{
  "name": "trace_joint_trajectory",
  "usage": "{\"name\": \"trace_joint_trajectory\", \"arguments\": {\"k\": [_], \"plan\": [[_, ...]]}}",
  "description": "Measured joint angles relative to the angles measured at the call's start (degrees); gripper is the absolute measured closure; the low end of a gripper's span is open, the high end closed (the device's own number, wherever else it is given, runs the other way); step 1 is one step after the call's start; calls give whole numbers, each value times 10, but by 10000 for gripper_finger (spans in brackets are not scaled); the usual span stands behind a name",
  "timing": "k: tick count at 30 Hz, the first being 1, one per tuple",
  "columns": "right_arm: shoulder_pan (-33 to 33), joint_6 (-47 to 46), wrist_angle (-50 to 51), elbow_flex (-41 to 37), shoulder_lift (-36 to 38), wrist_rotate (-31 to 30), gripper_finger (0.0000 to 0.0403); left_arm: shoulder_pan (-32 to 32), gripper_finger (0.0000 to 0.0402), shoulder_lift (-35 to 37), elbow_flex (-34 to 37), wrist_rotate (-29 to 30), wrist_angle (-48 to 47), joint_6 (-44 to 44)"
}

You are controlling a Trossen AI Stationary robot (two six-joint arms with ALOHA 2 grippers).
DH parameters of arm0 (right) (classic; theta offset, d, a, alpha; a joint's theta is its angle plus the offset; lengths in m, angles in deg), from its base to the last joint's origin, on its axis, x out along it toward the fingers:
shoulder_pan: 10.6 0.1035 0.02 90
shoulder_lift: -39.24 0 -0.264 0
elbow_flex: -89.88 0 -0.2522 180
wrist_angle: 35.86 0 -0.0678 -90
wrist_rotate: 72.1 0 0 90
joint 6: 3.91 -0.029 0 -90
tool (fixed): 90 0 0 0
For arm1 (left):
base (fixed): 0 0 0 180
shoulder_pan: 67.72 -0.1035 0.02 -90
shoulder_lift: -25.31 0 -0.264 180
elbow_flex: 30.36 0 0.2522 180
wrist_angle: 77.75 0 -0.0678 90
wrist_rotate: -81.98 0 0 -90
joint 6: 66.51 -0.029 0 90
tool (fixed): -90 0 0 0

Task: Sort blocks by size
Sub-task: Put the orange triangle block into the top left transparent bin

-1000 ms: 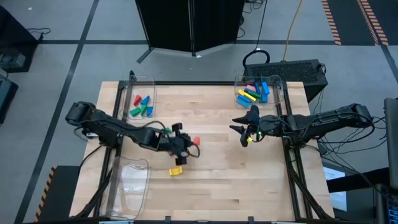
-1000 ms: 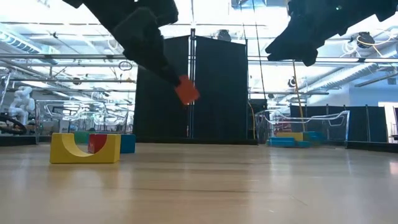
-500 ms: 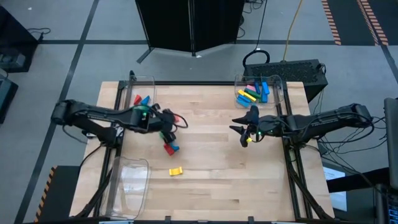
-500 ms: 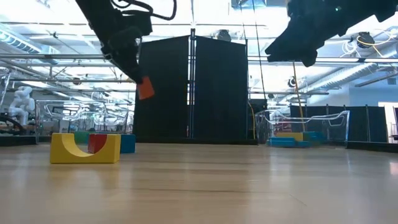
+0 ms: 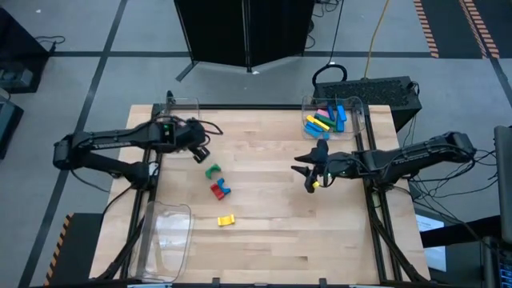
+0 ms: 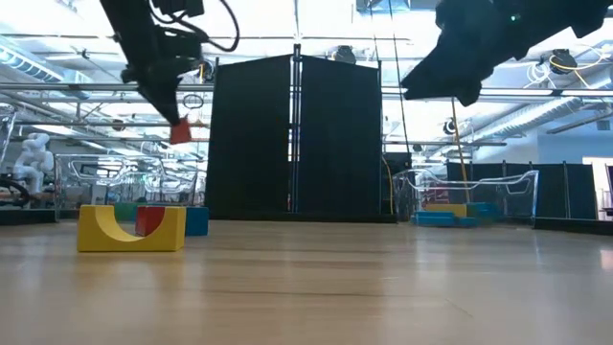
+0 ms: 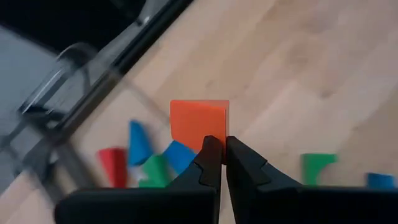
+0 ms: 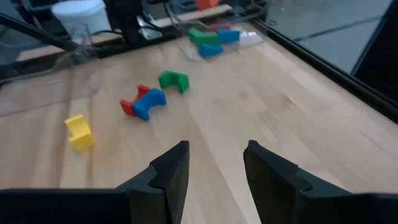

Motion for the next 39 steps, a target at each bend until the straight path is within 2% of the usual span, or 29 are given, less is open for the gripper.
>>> {"name": "trace_joint_trajectory", "arguments": {"k": [16,23,31,39], "plan": [[23,7,-15,0,0,0,255,-165,389,33,1,2,-88,-44],[23,8,-15,0,0,0,255,-243,389,33,37,-47,-76,-88],[23,8,-15,0,0,0,255,-307,389,32,109,-90,-12,-126],[23,4,-16,0,0,0,255,-343,389,24,110,-118,-2,-141]]}}
